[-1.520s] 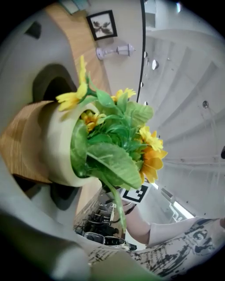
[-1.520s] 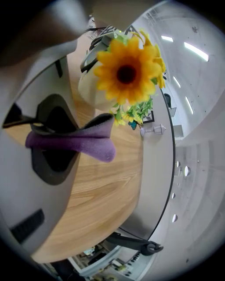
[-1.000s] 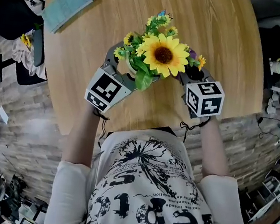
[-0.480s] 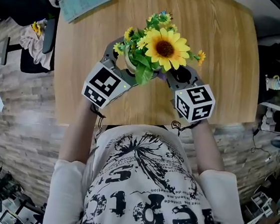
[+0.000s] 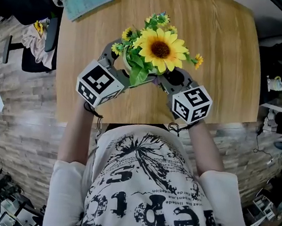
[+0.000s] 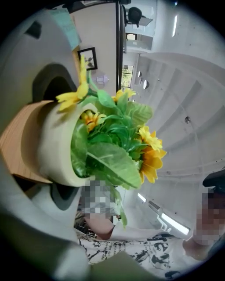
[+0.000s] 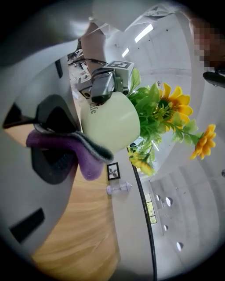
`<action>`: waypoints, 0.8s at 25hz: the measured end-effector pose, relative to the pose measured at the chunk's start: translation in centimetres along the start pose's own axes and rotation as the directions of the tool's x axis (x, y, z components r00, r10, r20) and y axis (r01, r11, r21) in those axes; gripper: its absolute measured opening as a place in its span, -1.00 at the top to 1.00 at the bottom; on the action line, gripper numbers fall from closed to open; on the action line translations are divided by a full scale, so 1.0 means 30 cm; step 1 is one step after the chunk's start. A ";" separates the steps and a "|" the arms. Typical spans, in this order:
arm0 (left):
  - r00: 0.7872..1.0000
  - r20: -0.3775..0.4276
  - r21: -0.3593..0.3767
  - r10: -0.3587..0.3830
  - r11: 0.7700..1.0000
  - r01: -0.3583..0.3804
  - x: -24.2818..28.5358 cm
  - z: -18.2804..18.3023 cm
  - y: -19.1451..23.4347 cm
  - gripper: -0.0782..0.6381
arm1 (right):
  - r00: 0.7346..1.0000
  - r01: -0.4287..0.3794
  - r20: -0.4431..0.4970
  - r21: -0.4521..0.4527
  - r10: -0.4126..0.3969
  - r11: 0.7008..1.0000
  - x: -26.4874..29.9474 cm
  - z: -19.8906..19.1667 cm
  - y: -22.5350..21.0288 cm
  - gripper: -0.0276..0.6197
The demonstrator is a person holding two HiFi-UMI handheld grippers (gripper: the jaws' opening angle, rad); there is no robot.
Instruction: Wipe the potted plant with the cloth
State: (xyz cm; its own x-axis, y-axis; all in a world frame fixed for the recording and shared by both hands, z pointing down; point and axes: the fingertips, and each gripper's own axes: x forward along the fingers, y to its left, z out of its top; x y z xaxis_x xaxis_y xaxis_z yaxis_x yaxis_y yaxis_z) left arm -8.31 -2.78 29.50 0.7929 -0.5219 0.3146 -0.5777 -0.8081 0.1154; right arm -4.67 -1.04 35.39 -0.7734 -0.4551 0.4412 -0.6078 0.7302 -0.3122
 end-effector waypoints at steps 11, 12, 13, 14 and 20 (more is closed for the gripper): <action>0.999 0.048 -0.023 -0.002 1.000 0.003 -0.012 0.056 -0.017 -0.70 | 0.996 -0.074 0.043 -0.014 0.075 0.997 0.020 0.045 0.081 0.69; 0.998 0.057 -0.032 0.000 0.999 0.002 -0.010 0.059 -0.019 -0.70 | 0.996 -0.082 0.038 -0.030 0.083 0.996 0.026 0.044 0.097 0.69; 0.998 0.065 -0.040 0.000 0.999 0.002 -0.008 0.061 -0.022 -0.69 | 0.996 -0.085 0.032 -0.048 0.087 0.995 0.032 0.042 0.112 0.69; 0.997 0.071 -0.045 0.001 0.999 0.002 -0.007 0.062 -0.024 -0.69 | 0.996 -0.086 0.026 -0.063 0.088 0.994 0.038 0.040 0.127 0.69; 0.998 0.069 -0.052 0.012 0.999 -0.009 -0.016 0.057 -0.029 -0.69 | 0.993 -0.115 0.020 -0.048 0.116 0.992 0.059 0.022 0.188 0.69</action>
State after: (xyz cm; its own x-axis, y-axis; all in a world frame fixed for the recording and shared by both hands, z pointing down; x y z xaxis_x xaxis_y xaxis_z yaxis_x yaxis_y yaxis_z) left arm -7.85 -2.29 27.63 0.7972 -0.5495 0.2500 -0.5940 -0.7881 0.1617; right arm -9.60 1.94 33.85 -0.8421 -0.3778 0.3848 -0.5056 0.8014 -0.3196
